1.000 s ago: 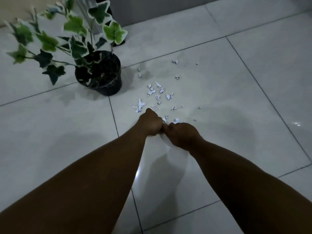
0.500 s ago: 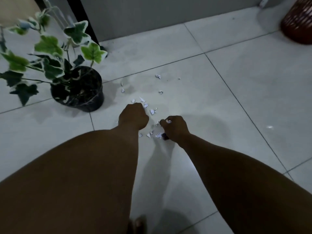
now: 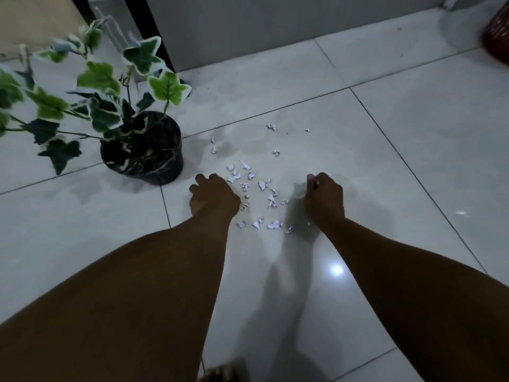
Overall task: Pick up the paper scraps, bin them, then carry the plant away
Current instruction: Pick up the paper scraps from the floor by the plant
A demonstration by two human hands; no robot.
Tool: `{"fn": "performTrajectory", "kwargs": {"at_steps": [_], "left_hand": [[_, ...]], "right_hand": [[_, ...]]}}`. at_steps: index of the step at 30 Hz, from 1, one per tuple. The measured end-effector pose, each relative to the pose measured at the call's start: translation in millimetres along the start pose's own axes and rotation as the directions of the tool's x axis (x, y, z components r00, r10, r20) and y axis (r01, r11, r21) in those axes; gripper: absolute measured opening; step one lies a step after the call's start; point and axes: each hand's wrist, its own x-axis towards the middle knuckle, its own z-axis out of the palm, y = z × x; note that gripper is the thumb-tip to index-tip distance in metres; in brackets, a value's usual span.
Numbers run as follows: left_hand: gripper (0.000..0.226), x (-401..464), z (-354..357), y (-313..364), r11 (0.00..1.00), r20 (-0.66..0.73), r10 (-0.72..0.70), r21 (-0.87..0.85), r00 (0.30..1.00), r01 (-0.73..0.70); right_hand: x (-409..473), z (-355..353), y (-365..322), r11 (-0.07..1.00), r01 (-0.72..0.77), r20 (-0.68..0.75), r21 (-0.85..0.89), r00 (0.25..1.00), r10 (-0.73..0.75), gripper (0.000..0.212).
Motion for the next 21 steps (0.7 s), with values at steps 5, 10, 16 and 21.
{"fn": "performTrajectory", "kwargs": {"at_steps": [5,10,16,21], "left_hand": [[0.06,5,12,-11,0.983,0.144,-0.095,-0.146,0.985,0.116],[0.023,9,13,-3,0.948,0.089,0.042,-0.317,0.995,-0.012],[0.028,16,4,-3,0.944,0.006,0.105,-0.315,0.994,-0.098],[0.026,32,2,-7,0.942,-0.082,0.196,-0.259,0.977,-0.211]], "right_hand": [[-12,10,7,0.976,0.009,0.082,-0.22,0.997,0.009,0.037],[-17,38,-24,0.897,0.299,0.254,-0.325,0.942,-0.222,0.036],[-12,67,-65,0.862,0.395,0.279,-0.319,0.908,-0.313,0.046],[-5,79,-76,0.781,0.472,0.271,-0.409,0.88,-0.389,0.06]]}}
